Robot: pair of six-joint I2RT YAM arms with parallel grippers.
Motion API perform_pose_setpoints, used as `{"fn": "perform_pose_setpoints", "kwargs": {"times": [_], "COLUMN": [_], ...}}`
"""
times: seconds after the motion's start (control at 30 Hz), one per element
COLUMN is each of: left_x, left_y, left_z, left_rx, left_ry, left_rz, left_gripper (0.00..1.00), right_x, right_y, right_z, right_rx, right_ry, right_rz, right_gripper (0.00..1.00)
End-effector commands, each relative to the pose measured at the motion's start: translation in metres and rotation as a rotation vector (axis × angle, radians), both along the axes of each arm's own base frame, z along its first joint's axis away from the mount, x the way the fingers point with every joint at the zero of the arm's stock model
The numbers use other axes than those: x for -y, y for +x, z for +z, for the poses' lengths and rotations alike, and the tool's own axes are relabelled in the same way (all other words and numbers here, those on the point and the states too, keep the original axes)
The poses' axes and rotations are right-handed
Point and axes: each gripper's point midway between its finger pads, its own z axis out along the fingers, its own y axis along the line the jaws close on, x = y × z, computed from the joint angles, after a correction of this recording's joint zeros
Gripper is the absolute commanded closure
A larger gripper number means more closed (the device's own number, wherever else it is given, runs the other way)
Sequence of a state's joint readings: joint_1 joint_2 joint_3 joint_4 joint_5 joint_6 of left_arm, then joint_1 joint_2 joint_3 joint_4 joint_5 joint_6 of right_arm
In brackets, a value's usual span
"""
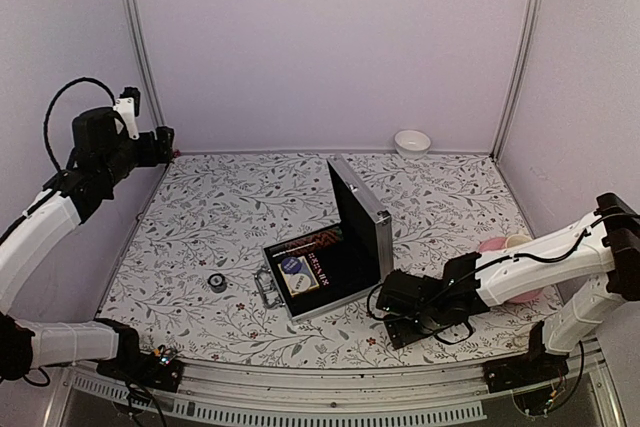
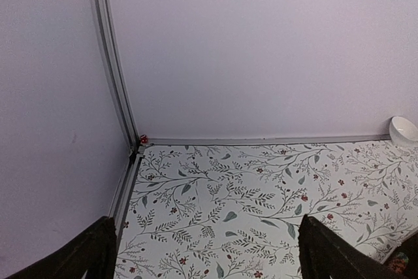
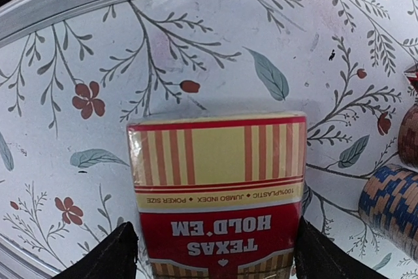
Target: Pack up texas hold em set
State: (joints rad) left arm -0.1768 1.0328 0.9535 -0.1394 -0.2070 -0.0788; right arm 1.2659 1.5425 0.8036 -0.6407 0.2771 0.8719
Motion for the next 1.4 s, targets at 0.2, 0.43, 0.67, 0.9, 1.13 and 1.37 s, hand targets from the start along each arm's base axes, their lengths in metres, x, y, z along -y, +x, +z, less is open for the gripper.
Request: {"fn": "perform_pose_setpoints", "kwargs": {"times": [0.2,0.43,0.67,0.9,1.13,1.37], "left_x": [0.005,0.006,0.006,0.008,0.009,0.01], "left_y": [0.002,0.002,0.001,0.0,-0.001,-0.002], "left_z": [-0.003,-0.003,-0.002,0.0,0.002,0.005], "left_rx": [-0.004,-0.005,0.0,0.004,0.009,0.019], "left_ry": [0.002,0.001,-0.004,-0.017,-0.021,-0.022], "left_rz": [-0.026,-0.028,-0.029,-0.038,-0.046,-0.049], "left_gripper": [0.03,0.03,0.03,0.03,0.03,0.03], "right_x": [0.0,0.001,-0.032,-0.094,-0.157,-0.186], "right_y": [0.002,0.0,-0.014,-0.024,0.003,0.04], "right_z": [-0.01,-0.01,0.025,0.076,0.112,0.1], "right_rx": [0.017,0.013,0.016,0.059,0.167,0.147], "right_ry": [-0.057,-0.062,0.084,0.192,0.205,0.182], "right_rz": [0.053,0.086,0.266,0.439,0.446,0.291], "right_gripper": [0.24,0.4,0.44,0.44,0.42,0.43]}}
